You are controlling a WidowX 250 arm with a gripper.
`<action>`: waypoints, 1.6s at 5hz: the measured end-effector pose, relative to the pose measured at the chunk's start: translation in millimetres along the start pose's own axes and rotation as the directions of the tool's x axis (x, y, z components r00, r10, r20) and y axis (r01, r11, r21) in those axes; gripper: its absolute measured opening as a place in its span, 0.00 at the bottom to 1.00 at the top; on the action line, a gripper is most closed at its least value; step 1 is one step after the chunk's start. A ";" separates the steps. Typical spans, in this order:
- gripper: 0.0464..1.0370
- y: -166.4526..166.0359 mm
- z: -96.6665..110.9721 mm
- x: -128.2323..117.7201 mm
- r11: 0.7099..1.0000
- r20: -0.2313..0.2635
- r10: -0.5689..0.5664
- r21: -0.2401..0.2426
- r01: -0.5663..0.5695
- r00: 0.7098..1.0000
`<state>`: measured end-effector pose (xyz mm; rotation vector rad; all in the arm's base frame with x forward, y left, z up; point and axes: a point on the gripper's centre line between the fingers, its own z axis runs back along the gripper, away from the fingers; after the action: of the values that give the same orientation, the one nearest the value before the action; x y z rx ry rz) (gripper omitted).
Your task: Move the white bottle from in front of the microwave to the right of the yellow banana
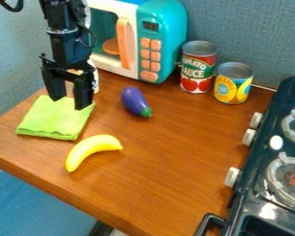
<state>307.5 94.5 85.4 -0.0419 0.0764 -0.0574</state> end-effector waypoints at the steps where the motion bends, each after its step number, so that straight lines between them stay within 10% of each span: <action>1: 0.96 -0.6 -9.5 -1.3 1.000 -0.030 -0.002 -0.013 0.002 1.000; 4: 0.96 25.4 33.5 29.6 0.999 0.081 -0.024 -0.022 0.026 0.996; 8: 0.96 62.1 56.3 61.5 0.997 0.066 0.044 0.064 -0.048 0.997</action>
<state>376.5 155.0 134.1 0.0235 0.0112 -0.0126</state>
